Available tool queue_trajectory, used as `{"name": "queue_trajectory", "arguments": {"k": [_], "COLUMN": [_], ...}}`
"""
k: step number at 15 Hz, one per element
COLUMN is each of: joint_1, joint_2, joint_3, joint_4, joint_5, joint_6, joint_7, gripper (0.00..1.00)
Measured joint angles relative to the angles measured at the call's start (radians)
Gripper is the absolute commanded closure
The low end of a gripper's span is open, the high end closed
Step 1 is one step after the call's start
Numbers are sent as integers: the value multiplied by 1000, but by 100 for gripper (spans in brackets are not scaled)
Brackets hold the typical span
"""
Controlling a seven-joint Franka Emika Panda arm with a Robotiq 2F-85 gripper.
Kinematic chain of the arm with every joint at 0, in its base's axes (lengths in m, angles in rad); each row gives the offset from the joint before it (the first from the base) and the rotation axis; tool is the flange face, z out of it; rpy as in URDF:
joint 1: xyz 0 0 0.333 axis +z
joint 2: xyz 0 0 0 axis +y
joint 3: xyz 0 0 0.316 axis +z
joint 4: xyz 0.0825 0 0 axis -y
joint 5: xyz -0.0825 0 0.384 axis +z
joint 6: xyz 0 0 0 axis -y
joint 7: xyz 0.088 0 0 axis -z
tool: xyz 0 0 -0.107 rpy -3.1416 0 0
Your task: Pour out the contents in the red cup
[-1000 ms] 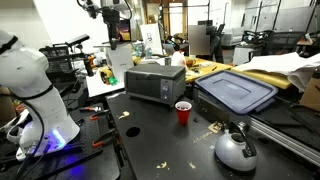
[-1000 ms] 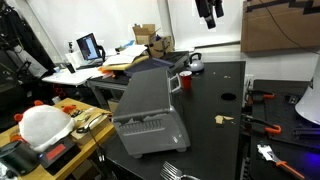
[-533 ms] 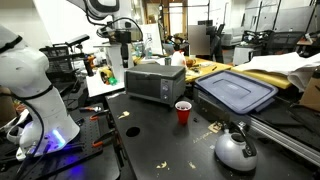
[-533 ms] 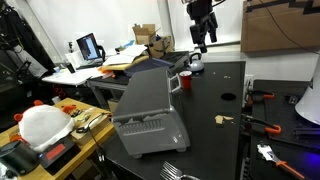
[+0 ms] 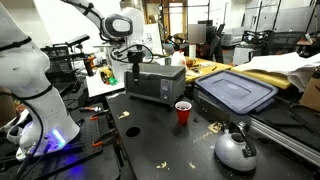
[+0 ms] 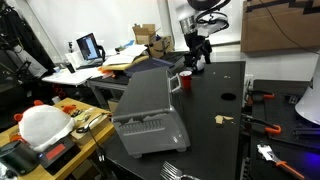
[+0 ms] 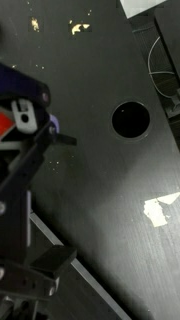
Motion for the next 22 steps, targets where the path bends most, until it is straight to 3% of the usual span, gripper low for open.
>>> {"name": "queue_trajectory", "arguments": {"k": [6,13,22], "joint_1": [-19,-33,-43], "joint_2": [121,159,191], "joint_3": [-46,-105,-151], "joint_4": [28,51,54], "joint_5": [-26,-52,81], "joint_6": [86,141,250], "joint_7": [112,233,308], "gripper": [0,0,0]}}
